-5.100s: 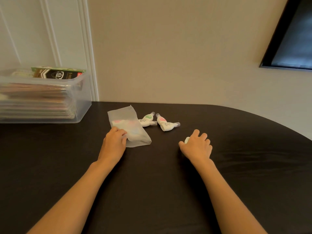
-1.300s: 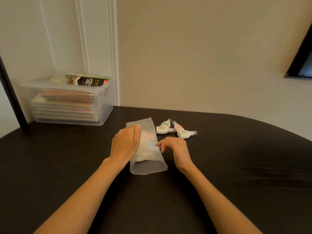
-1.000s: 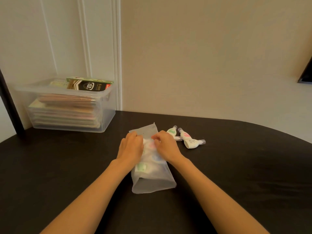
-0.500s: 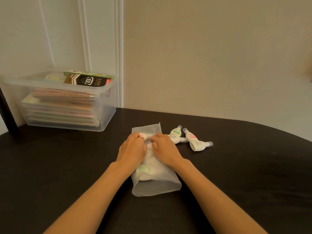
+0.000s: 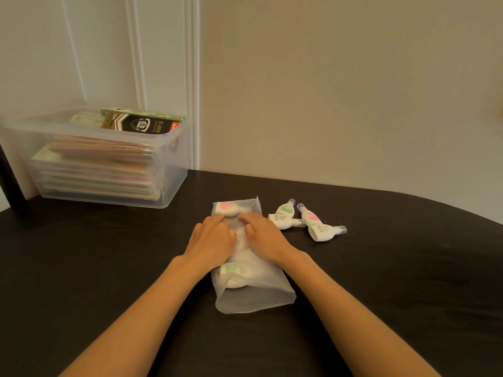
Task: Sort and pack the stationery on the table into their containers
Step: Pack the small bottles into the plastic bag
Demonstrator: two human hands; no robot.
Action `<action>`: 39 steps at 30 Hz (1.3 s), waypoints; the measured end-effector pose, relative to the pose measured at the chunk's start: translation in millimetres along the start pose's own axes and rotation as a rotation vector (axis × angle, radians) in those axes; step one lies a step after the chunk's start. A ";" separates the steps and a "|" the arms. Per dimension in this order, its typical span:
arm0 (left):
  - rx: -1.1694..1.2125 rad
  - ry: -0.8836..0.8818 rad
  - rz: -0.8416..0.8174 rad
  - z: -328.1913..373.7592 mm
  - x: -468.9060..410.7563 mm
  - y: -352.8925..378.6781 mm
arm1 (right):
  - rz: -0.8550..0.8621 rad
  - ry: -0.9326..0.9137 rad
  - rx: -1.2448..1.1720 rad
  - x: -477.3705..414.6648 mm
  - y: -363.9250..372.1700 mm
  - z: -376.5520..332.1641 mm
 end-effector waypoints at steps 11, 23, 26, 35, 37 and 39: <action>0.128 0.031 0.093 0.7 8.4 -8.5 | 0.161 0.064 -0.226 10.3 -9.2 7.9; 0.114 0.037 0.247 10.7 27.5 -19.3 | 0.374 0.000 -0.018 43.9 -16.0 7.5; 0.136 0.023 0.204 10.0 26.9 -15.3 | 0.371 0.032 0.022 44.1 -14.6 9.0; 0.193 0.071 0.022 7.6 16.7 0.9 | 0.243 0.066 -0.024 38.1 -8.5 13.3; 0.195 0.083 -0.006 7.1 14.4 2.2 | 0.191 0.063 -0.011 34.5 -6.0 13.4; 0.196 0.087 -0.021 7.1 11.2 1.8 | 0.148 0.060 -0.016 29.2 -3.4 14.8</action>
Point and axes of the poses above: each hand's wrist, its own x-axis away from the middle knuckle, its own y-axis out of the palm, z = x × y, the point moved 5 cm from there along -x, towards the middle knuckle, and after that the axes turned 10 degrees about y, right-handed, at the moved point
